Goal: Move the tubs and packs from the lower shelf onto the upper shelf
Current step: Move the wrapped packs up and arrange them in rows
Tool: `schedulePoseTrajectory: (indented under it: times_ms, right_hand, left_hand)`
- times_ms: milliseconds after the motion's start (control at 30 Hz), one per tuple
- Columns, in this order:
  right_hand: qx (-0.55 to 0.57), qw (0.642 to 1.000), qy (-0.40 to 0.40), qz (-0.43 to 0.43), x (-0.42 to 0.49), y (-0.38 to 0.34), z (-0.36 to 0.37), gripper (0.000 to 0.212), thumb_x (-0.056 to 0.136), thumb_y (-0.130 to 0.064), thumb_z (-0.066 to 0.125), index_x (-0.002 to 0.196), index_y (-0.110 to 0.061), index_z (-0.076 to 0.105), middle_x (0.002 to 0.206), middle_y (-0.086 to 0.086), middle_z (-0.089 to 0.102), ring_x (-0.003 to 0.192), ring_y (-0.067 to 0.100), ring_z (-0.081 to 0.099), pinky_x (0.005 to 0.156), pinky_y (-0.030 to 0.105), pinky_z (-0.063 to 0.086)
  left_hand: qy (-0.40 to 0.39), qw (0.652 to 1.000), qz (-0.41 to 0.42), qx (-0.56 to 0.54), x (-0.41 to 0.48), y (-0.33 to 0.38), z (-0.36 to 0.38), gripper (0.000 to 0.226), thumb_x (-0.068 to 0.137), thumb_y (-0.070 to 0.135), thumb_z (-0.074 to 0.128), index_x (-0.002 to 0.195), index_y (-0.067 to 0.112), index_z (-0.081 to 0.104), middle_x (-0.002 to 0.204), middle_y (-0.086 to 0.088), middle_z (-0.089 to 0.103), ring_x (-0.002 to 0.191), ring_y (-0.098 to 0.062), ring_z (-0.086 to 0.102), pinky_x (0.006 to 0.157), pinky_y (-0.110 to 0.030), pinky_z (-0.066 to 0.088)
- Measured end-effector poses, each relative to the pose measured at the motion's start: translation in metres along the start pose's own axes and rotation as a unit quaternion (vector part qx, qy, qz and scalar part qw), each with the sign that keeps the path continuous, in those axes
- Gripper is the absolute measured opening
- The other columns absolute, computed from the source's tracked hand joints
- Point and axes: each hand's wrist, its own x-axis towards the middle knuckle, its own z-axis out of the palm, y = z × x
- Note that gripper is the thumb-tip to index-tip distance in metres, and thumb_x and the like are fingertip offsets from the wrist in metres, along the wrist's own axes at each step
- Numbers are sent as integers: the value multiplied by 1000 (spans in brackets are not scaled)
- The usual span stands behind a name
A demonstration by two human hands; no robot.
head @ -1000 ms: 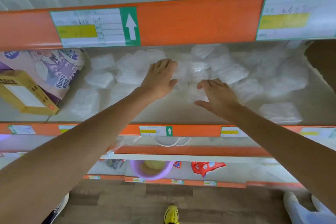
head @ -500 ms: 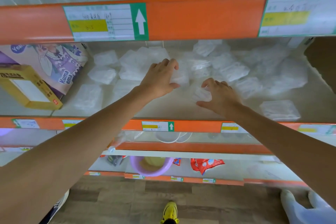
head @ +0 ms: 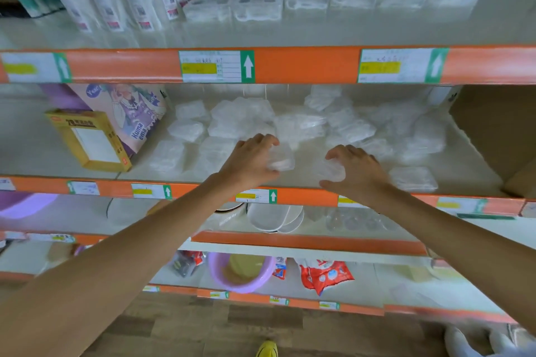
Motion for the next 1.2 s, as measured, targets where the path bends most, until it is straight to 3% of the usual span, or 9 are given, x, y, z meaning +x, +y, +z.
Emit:
schedulePoseTrajectory:
  times_ms: [167, 467, 667, 800, 967, 1067, 1200]
  right_hand:
    - [-5, 999, 23, -25, -30, -12, -36, 56, 76, -52, 72, 122, -28, 52, 122, -6, 56, 116, 18, 52, 97, 33, 37]
    - [-14, 996, 58, -73, -76, -38, -99, 53, 77, -51, 72, 122, -31, 52, 121, -11, 55, 116, 14, 52, 94, 28, 38]
    - [-47, 991, 60, -106, -96, -53, -148, 54, 79, -55, 70, 125, -35, 49, 127, -14, 54, 116, 13, 53, 87, 23, 35]
    - [-51, 989, 79, -117, -100, -55, -176, 55, 79, -59, 68, 126, -37, 48, 132, -15, 52, 119, 13, 52, 92, 29, 42]
    - [-32, 984, 118, -129, -91, -54, -205, 55, 78, -60, 70, 124, -35, 52, 121, -16, 54, 113, 11, 54, 86, 29, 46]
    - [-14, 980, 138, -142, -76, -54, -221, 55, 77, -61, 69, 122, -35, 54, 108, -20, 51, 106, 9, 55, 82, 28, 46]
    - [23, 976, 165, -140, -41, -48, -231, 55, 71, -67, 67, 116, -37, 55, 107, -21, 53, 101, 8, 56, 87, 35, 50]
  left_hand:
    - [-2, 1000, 4, 21, -35, 14, -29, 59, 81, 32, 72, 133, 21, 46, 130, -2, 52, 123, -19, 49, 101, -31, 28]
    - [69, 996, 19, 53, -85, 56, -92, 55, 79, 38, 71, 128, 24, 50, 130, 5, 58, 119, -18, 53, 96, -28, 27]
    - [97, 994, 39, -32, -111, 77, -136, 56, 74, 35, 80, 123, 23, 56, 125, 9, 60, 115, -11, 55, 101, -29, 39]
    - [109, 990, 51, -72, -114, 86, -165, 57, 72, 34, 85, 122, 24, 59, 121, 10, 61, 112, -8, 56, 98, -29, 45]
    - [139, 986, 63, -69, -103, 100, -197, 62, 68, 35, 89, 121, 22, 61, 120, 9, 62, 111, -9, 56, 95, -29, 45]
    - [157, 979, 77, -102, -87, 102, -213, 59, 70, 35, 88, 120, 21, 61, 118, 11, 62, 109, -5, 56, 94, -18, 43]
    - [172, 973, 69, -137, -49, 96, -229, 58, 69, 37, 87, 118, 25, 60, 118, 12, 61, 109, -4, 56, 89, -10, 37]
